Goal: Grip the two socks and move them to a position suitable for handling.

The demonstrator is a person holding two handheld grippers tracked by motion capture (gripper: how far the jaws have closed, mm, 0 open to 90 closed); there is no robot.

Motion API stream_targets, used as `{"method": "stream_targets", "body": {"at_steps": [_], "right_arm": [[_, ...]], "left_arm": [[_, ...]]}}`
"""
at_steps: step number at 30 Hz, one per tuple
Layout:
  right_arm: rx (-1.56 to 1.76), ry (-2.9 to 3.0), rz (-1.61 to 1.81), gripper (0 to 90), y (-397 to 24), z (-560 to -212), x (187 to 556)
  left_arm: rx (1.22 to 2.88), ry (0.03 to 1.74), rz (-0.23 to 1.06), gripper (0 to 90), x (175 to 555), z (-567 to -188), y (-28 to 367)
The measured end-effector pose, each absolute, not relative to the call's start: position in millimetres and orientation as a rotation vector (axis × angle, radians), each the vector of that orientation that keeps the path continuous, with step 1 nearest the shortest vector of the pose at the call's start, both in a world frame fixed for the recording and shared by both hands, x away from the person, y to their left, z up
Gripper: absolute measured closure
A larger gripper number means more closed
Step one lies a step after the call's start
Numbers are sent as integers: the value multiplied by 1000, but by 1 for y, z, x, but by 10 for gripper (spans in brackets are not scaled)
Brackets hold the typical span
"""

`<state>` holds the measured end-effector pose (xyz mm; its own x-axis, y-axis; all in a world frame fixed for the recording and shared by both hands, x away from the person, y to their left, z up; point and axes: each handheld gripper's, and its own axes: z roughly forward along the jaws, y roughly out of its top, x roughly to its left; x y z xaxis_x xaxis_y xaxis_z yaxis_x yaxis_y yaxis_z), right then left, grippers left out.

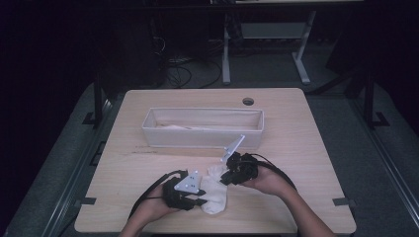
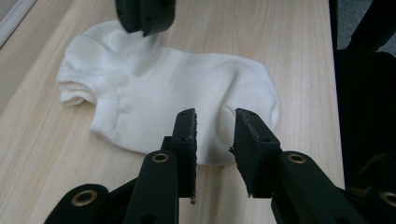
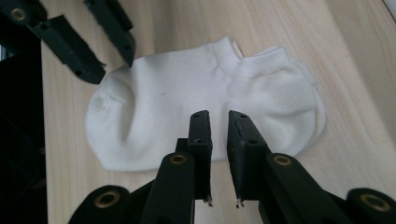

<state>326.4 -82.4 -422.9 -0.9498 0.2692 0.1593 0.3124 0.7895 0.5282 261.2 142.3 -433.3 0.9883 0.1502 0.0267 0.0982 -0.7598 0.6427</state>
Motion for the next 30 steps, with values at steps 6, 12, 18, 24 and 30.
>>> {"method": "stream_targets", "body": {"at_steps": [6, 12, 18, 24, 30], "right_arm": [[-420, -2914, -891, 734, -86, -420, 311], [-341, -2928, -913, 682, -83, -418, 294], [-266, -2926, -922, 634, -77, -419, 279], [-217, -2925, -918, 630, -71, -425, 270], [-150, -2927, -919, 626, -65, -429, 264]], "left_arm": [[2441, 196, 97, 697, 269, -432, 146], [2416, 253, 90, 695, 279, -429, 149], [2430, 287, 76, 687, 288, -430, 150], [2441, 290, 63, 682, 294, -431, 145], [2459, 284, 51, 676, 300, -433, 140]]}}
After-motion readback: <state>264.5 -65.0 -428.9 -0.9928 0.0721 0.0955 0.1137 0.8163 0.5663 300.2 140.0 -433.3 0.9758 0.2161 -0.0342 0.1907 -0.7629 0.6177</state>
